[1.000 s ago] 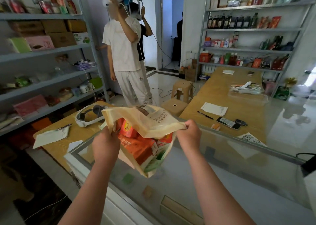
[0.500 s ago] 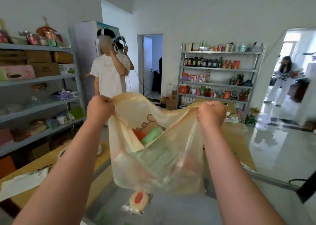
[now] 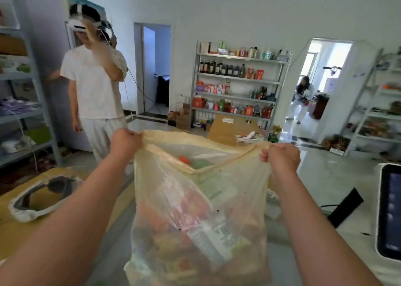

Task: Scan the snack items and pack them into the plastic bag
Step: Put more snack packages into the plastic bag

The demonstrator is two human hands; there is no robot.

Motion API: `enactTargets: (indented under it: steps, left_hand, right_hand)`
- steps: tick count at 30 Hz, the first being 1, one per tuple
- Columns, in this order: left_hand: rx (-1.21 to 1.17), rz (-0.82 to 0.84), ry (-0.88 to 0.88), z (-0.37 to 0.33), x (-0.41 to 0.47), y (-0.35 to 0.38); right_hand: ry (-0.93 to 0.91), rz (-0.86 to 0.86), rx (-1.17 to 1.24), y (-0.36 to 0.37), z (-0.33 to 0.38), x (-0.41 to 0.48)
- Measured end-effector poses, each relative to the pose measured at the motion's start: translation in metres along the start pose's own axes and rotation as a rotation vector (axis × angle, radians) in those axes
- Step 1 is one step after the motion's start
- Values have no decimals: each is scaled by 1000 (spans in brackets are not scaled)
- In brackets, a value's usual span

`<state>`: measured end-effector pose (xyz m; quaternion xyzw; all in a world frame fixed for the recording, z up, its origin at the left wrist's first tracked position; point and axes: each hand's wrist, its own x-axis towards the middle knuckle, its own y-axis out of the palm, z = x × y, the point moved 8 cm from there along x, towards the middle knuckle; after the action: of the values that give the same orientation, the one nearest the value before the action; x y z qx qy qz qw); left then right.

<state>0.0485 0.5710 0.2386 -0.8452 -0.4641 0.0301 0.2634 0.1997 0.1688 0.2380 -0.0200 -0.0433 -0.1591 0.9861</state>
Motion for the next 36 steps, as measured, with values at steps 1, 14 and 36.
enactTargets:
  steps: [1, 14, 36]
  left_hand:
    - [-8, -8, -4, 0, -1, 1]
    - [3, -213, 59, 1, 8, -41]
    - [74, -382, 147, 65, -30, -86]
  right_hand:
    - [-6, 8, 15, -1, 0, 0]
    - [-259, 166, 96, 70, 44, -22]
    - [121, 265, 75, 119, -83, -6]
